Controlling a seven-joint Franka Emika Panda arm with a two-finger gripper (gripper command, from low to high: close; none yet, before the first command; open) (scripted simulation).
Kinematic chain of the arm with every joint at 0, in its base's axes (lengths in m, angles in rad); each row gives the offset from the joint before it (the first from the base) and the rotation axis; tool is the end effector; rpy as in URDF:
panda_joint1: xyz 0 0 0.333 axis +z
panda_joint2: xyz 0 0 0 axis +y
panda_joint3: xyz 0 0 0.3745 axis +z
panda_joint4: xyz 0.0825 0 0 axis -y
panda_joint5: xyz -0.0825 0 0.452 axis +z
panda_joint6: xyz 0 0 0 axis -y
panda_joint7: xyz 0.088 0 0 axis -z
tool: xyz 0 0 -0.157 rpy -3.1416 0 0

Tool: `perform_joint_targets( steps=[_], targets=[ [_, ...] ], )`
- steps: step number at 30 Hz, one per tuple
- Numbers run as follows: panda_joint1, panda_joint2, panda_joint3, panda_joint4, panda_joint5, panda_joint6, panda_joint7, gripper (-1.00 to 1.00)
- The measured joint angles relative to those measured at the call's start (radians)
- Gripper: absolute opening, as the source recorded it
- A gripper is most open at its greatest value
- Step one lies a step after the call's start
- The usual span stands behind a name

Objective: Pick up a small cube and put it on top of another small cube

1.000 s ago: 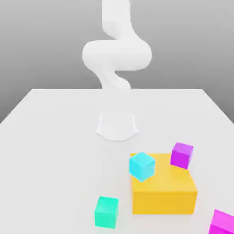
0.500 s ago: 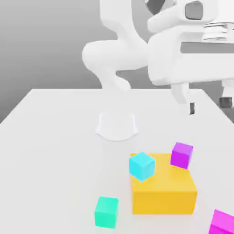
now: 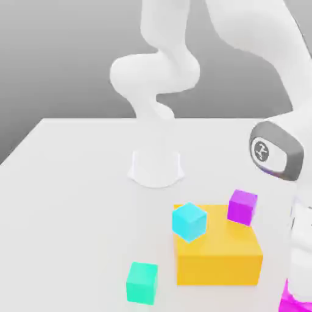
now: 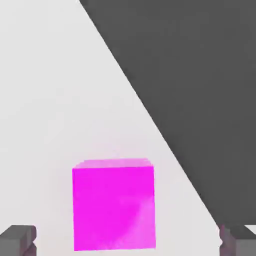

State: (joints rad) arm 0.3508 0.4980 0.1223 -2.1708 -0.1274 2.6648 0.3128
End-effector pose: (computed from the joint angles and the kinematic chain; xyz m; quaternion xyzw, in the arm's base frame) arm 0.5485 0.2865 0.1028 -0.9916 -0.1290 -0.0012 0.0004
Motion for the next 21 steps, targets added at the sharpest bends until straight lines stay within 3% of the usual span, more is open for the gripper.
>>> perform_joint_targets(
  steps=[1,2,8,13,21],
  targets=[
    [0.008,0.036,-0.009,0.008,-0.005,0.027,0.002,0.00],
    [0.012,0.059,-0.013,0.012,-0.010,0.044,0.006,-1.00],
    [0.014,0.070,-0.015,0.015,-0.011,0.051,0.007,-1.00],
    [-0.005,-0.065,0.009,-0.016,0.020,-0.052,-0.014,-1.00],
    [-0.063,-0.356,-0.025,-0.204,0.114,-0.150,0.071,-1.00]
  ],
)
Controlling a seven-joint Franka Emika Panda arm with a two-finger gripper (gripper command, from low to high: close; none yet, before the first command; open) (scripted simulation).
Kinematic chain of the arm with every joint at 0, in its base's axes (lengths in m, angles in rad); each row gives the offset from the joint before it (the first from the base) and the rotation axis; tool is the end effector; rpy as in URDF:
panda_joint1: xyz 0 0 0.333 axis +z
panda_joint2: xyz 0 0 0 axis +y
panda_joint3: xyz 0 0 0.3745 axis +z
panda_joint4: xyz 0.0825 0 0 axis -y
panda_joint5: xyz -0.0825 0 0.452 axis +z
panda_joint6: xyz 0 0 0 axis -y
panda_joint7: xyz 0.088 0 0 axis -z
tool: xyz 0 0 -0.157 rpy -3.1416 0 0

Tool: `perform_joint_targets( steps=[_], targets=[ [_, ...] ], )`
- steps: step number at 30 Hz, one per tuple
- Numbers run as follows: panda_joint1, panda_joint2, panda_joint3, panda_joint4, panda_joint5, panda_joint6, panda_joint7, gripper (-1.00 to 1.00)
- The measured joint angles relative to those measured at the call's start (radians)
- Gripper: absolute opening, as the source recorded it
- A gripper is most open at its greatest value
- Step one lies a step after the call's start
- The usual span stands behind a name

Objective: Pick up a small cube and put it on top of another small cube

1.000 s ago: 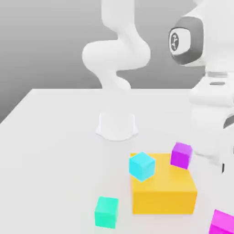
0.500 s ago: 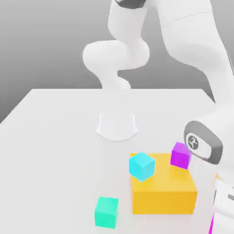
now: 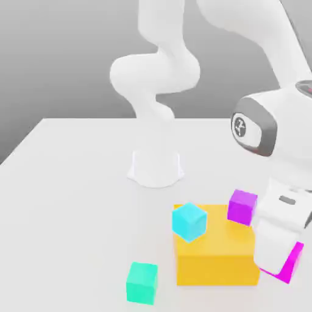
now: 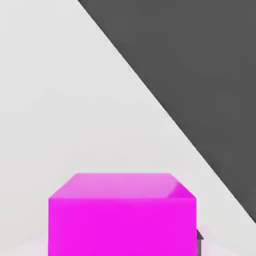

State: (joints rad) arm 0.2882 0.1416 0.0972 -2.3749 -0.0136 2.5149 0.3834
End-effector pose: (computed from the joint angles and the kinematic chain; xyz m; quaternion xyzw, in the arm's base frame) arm 0.5128 0.2089 0.2171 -1.0000 -0.0060 0.0015 0.0025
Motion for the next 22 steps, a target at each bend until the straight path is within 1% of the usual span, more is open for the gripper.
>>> perform_joint_targets(
  steps=[6,14,16,19,20,22],
  targets=[
    [-0.050,-0.218,-0.036,-0.150,0.032,-0.068,0.100,-1.00],
    [-0.126,-0.502,-0.058,-0.348,0.040,-0.152,0.258,-1.00],
    [-0.136,-0.483,-0.057,-0.379,0.039,-0.103,0.273,-1.00],
    [-0.142,-0.398,-0.053,-0.413,0.037,0.016,0.279,-1.00],
    [-0.143,-0.376,-0.052,-0.420,0.036,0.045,0.280,1.00],
    [-0.143,-0.376,-0.052,-0.420,0.036,0.045,0.280,1.00]
  ],
)
